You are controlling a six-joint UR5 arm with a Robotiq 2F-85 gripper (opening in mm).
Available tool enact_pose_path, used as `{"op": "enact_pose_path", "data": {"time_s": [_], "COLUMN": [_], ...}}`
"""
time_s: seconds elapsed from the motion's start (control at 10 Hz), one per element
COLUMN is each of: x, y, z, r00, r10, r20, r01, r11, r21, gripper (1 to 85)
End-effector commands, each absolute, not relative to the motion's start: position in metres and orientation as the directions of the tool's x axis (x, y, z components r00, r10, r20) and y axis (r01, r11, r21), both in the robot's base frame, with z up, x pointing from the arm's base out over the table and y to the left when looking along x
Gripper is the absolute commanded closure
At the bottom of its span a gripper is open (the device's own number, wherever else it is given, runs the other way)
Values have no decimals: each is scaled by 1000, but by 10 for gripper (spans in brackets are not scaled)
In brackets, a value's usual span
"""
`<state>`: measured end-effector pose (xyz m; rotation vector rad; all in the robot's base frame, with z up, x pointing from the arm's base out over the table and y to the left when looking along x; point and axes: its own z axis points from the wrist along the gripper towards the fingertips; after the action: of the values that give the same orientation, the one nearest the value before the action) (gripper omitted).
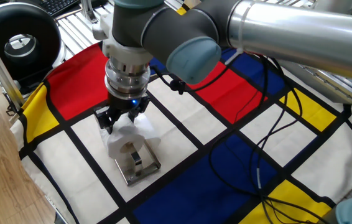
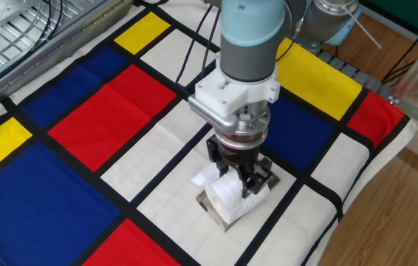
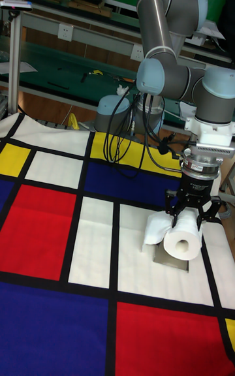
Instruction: Put the toilet paper on its holder
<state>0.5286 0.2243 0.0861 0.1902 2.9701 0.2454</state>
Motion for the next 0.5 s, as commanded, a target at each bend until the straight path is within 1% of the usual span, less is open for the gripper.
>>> {"op": "enact_pose_path", "data": {"time_s": [0.0, 0.4], "x": [523, 522], "y": [223, 230], "z": [86, 87], "r00": [-979, -984], "r10": [141, 104], "r20": [-145, -148], "r01": [114, 73], "r11": [977, 978], "r21": [178, 197], "gripper": [843, 843]}}
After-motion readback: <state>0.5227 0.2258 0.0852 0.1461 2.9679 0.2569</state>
